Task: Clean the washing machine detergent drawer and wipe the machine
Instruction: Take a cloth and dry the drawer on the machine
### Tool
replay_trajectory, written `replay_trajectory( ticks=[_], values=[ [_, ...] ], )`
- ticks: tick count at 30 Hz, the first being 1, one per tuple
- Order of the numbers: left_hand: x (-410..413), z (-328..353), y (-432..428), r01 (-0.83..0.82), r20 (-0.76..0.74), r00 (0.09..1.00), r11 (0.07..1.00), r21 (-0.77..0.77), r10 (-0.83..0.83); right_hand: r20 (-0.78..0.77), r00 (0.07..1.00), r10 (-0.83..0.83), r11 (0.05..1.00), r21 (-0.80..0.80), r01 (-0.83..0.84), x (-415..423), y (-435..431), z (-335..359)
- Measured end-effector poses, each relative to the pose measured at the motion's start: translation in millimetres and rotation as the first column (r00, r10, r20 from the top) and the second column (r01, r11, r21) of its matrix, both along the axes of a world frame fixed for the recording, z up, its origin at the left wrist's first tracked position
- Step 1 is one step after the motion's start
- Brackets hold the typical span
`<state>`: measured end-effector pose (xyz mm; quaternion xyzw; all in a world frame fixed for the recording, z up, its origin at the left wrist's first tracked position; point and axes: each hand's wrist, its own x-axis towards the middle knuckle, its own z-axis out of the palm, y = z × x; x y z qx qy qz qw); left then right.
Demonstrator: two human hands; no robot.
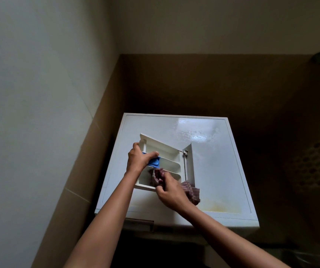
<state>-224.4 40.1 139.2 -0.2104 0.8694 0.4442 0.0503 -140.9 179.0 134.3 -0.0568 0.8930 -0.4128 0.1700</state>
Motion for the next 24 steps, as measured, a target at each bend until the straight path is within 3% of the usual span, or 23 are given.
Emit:
replay_trajectory(
  ticks=[2,6,11,14,19,22,24],
  values=[
    [1,0,0,-0.007,-0.008,1.0,1.0,0.006,0.007,0.097,0.994,0.052,0.998,-0.035,-0.049,-13,-2,3],
    [0,0,0,-0.007,-0.017,1.0,1.0,0.017,0.007,0.39,0.915,0.103,0.945,-0.326,0.032,-33,-18,15],
    [1,-3,-4,-0.009,-0.021,1.0,0.999,0.035,0.01,0.402,0.881,0.248,0.866,-0.5,-0.015,-34,-26,19],
    [2,-5,-6,-0.007,-0.019,1.0,1.0,0.028,0.008,0.322,0.879,0.353,0.9,-0.372,-0.225,-35,-17,13],
    [1,-2,-2,0.001,-0.013,1.0,1.0,-0.009,-0.001,0.33,0.841,0.429,0.9,-0.074,-0.43,-55,-8,20],
    [0,-3,-3,0.002,0.007,1.0,1.0,-0.013,-0.002,0.354,0.834,0.424,0.846,0.173,-0.504,-61,1,20],
    [1,-4,-5,0.001,0.01,1.0,1.0,-0.011,-0.001,0.373,0.835,0.405,0.842,0.204,-0.5,-60,9,21]
  ],
)
